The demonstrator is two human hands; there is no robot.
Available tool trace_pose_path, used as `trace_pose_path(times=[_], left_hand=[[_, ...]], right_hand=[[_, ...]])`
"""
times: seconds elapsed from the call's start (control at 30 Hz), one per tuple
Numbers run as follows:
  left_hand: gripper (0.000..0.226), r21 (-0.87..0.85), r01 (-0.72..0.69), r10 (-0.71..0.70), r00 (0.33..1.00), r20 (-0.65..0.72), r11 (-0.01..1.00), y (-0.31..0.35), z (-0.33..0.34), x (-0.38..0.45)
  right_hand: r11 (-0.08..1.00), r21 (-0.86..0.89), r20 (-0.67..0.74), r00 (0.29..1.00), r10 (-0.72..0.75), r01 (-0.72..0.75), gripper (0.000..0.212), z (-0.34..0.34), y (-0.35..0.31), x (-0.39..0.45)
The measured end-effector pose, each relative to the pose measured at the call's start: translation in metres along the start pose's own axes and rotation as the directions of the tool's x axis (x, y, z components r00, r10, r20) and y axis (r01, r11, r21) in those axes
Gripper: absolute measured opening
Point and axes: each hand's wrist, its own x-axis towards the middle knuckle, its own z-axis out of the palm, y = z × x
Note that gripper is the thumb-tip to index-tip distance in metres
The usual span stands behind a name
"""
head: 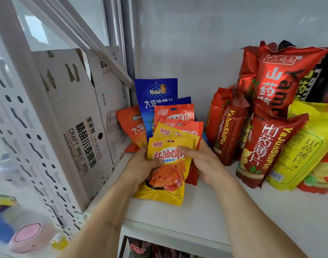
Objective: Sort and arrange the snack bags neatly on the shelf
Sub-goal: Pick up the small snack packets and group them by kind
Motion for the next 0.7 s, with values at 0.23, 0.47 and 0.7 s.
trace_pose_path(times=[0.23,0.47,0.7], left_hand=[[0.039,0.119,-0.086,0.097,0.991,-0.090,0.989,0.006,0.006,-0.007],[0.022,0.860,-0.280,0.699,0.706,-0.116,0.426,0.020,0.014,-0.042],[0.025,0.905,-0.395,0.818,0.566,0.105,0.157,0.007,0.063,-0.094]], right_hand=[[0.996,-0.081,-0.138,0.990,-0.034,0.023,0.040,-0.004,0.001,-0.005],[0.988,-0.155,-0.129,0.991,-0.024,0.004,0.034,-0.036,-0.011,-0.056],[0.975,-0.220,-0.155,0.988,-0.017,-0.018,0.029,-0.086,-0.027,-0.138]])
